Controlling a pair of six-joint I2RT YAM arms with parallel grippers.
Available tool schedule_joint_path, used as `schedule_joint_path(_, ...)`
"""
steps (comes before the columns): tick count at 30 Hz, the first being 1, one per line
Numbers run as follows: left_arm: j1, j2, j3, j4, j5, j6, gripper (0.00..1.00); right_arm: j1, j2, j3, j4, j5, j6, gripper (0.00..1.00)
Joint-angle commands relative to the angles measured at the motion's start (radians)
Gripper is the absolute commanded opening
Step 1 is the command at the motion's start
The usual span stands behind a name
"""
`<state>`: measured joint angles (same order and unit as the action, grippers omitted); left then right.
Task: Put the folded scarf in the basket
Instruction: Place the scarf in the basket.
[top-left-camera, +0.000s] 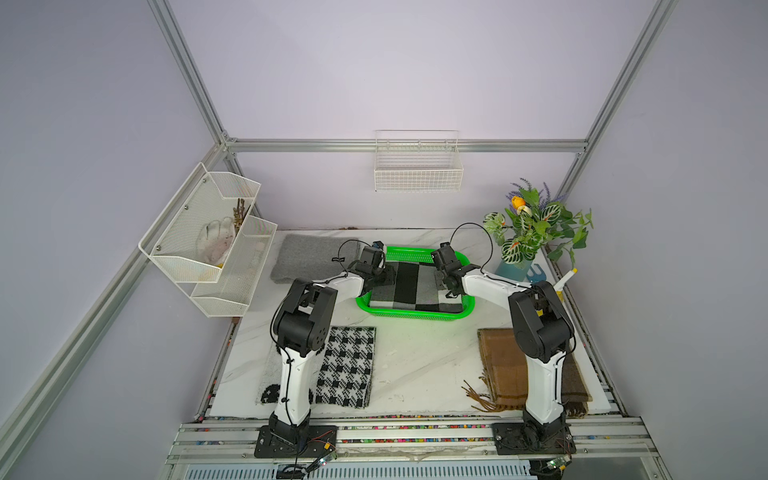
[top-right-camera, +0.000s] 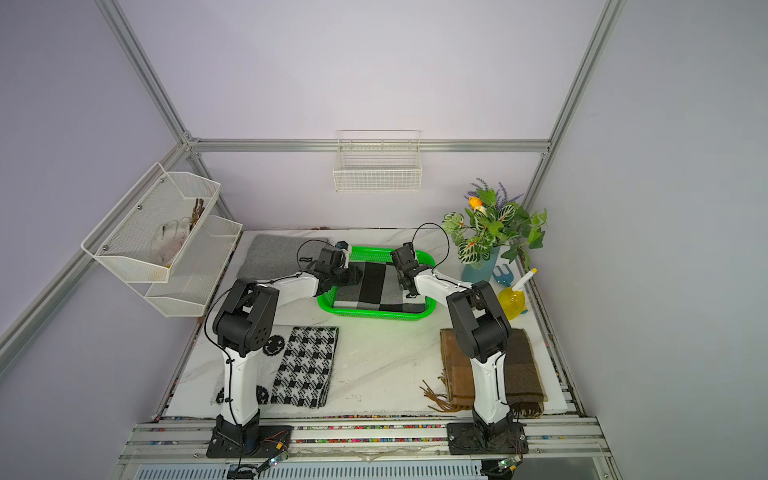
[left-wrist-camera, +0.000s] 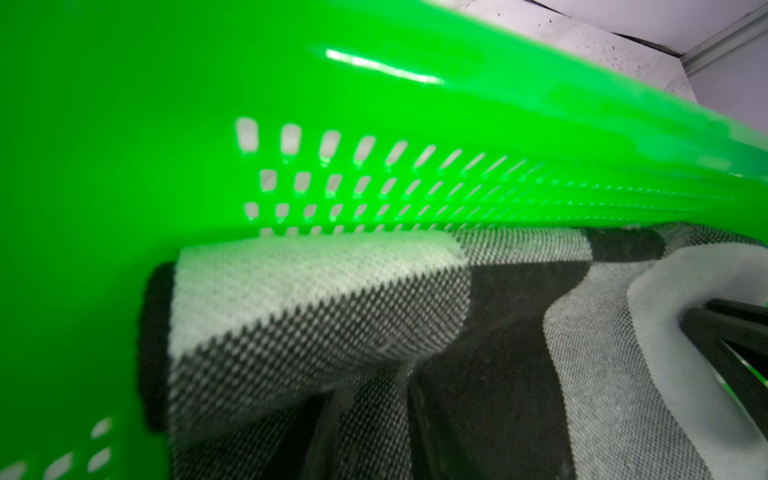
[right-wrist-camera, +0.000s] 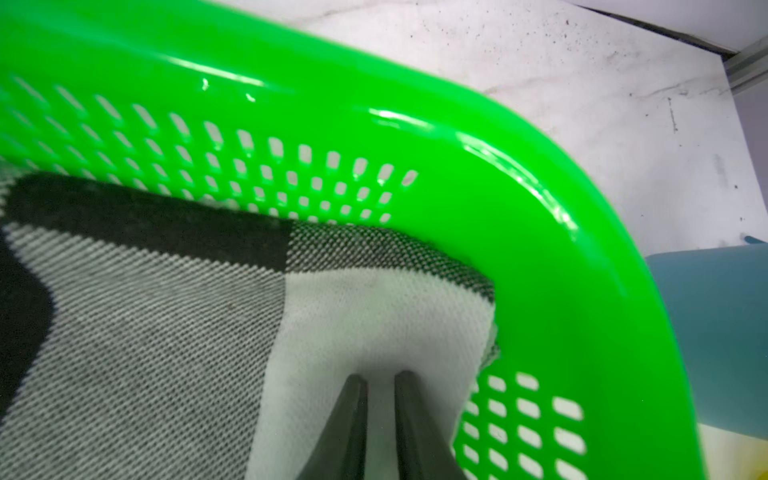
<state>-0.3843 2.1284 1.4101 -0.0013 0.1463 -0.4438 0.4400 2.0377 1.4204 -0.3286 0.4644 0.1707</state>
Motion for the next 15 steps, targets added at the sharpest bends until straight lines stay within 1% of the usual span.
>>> schedule_joint_path(1,0.019,0.013,0.006,0.005,-0.002,0.001,0.32,-0.007,-0.002,-0.02,0.01,0.03,-0.005,0.19)
schedule_joint_path(4,0.018,-0.024,-0.032,0.049,0.027,-0.013,0.31,-0.004,-0.008,-0.014,0.009,0.038,-0.004,0.19)
schedule_joint_path(8,0.012,-0.074,-0.039,0.005,0.007,0.004,0.31,-0.002,-0.032,0.002,-0.014,0.044,-0.008,0.19)
schedule_joint_path(9,0.013,-0.093,-0.05,0.013,0.008,0.005,0.32,0.001,-0.045,0.003,-0.022,0.043,-0.007,0.2)
schedule_joint_path(13,0.009,-0.191,-0.095,0.044,0.011,-0.002,0.36,0.044,-0.124,-0.016,-0.012,0.033,-0.02,0.31)
schedule_joint_path(15,0.006,-0.247,-0.099,0.023,0.011,0.003,0.38,0.065,-0.159,-0.02,-0.033,0.027,-0.011,0.33)
